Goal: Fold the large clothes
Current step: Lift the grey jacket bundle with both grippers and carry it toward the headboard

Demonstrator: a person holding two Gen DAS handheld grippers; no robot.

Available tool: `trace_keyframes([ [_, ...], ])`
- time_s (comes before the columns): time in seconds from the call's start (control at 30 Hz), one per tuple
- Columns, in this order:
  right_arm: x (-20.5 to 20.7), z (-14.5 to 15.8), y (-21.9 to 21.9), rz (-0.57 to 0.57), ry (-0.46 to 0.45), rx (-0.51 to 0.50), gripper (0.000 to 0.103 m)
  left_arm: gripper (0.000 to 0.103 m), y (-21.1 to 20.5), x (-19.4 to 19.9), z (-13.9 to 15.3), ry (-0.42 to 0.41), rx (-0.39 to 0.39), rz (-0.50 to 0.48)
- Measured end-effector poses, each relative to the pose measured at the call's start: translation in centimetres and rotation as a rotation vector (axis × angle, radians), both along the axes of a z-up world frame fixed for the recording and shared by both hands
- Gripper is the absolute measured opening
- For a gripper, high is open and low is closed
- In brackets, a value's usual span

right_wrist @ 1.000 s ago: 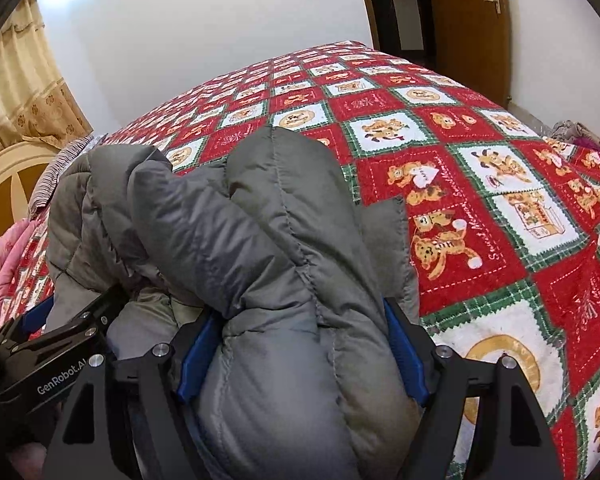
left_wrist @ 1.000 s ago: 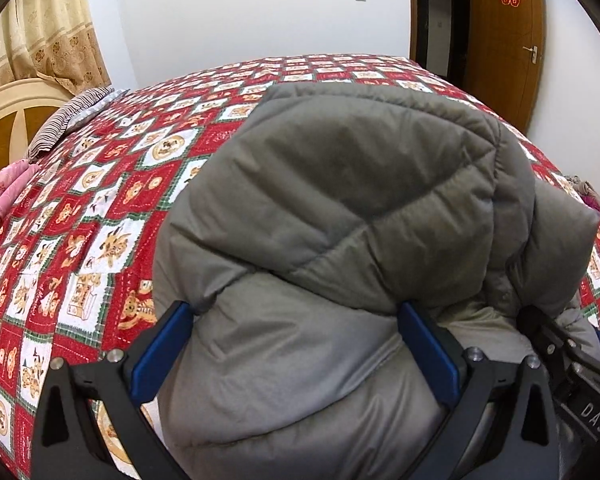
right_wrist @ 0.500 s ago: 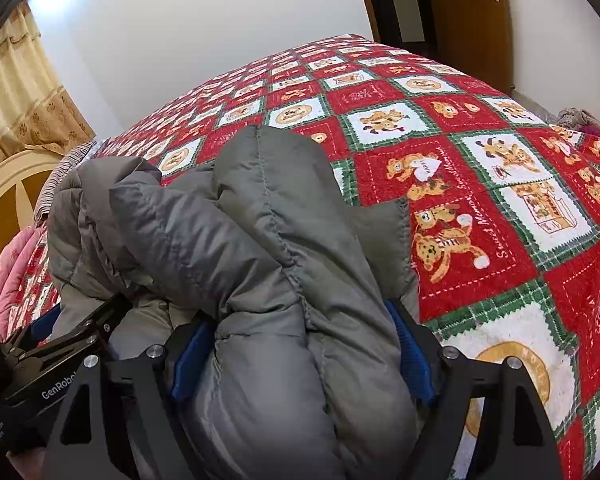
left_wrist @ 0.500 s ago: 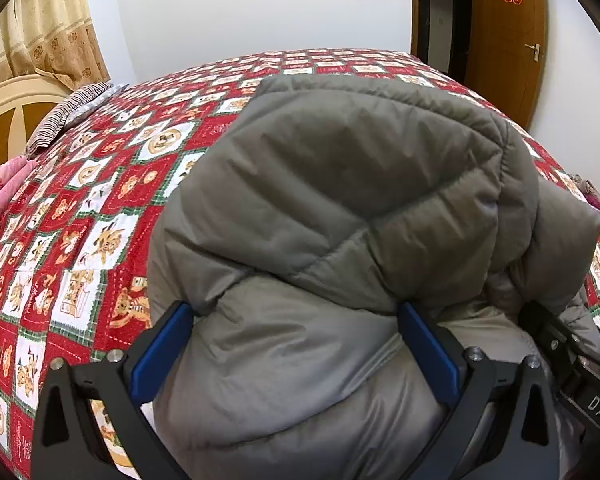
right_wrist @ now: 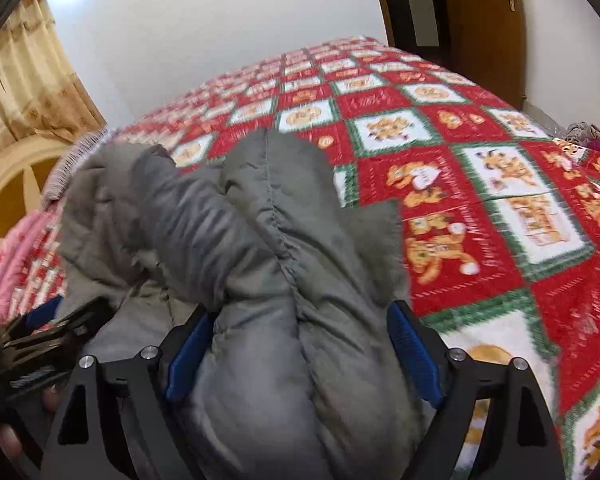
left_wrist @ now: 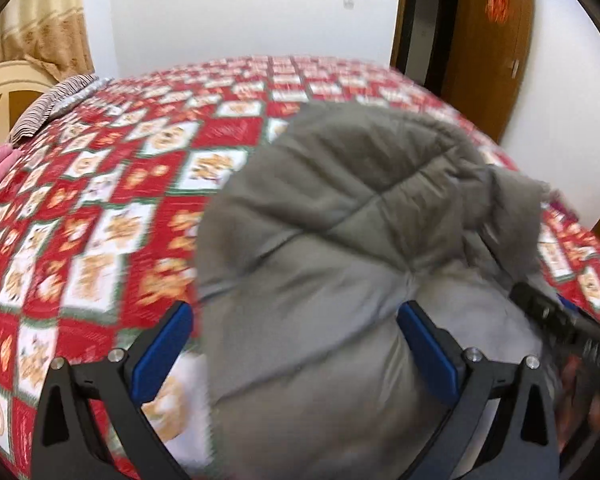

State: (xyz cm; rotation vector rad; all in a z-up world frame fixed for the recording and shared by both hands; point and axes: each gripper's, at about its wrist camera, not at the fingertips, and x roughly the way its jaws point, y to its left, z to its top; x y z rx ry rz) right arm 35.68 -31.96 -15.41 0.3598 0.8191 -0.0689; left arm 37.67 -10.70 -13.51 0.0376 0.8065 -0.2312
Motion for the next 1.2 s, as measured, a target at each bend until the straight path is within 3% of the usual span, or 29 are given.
trace_keyframes([
  [0.13,-2.3,-0.1,-2.1,0.001,-0.021,0.102,0.094,0.103,3.1,-1.2,-1.1,0.040,-0.090,-0.022],
  [0.27,-2.0,-1.4,-2.8,0.031,-0.005,0.157,0.096,0.103,2.5,-0.1,-3.0,0.100,-0.202,-0.053],
  [0.43,-1.5,-1.9,-2.9,0.068,-0.011,0.177,0.094,0.103,0.4,1.1,-3.6,0.132,-0.233,-0.117],
  [0.63,-1.6,-2.3,-2.9,0.126,-0.042,0.233,0.074,0.103,-0.7,0.8,-3.2,0.120,-0.194,-0.151],
  [0.67,-1.5,-2.5,-3.0,0.140,-0.044,0.262,0.066,0.103,-0.7,0.6,-3.1,0.116,-0.193,-0.153],
  [0.73,-1.4,-2.7,-3.1,0.167,-0.046,0.315,0.048,0.081,-1.1,0.2,-2.7,0.087,-0.165,-0.173],
  [0.77,-1.3,-2.8,-3.1,0.181,-0.048,0.355,0.042,0.075,-1.6,-0.2,-2.2,0.064,-0.131,-0.185],
  [0.83,-1.4,-2.9,-3.0,0.180,-0.058,0.364,0.036,0.055,-2.4,-0.9,-1.2,0.017,-0.057,-0.197],
  [0.93,-2.0,-2.4,-2.6,0.175,-0.089,0.350,0.028,0.038,-2.3,-1.6,0.0,0.001,-0.025,-0.198],
  [1.03,-2.6,-1.3,-1.6,0.167,-0.107,0.302,0.024,0.029,-2.1,-2.3,1.1,-0.014,-0.001,-0.192],
  [1.2,-3.2,0.5,-0.3,0.179,-0.124,0.275,0.021,0.026,-1.1,-3.3,2.3,-0.039,0.018,-0.170],
])
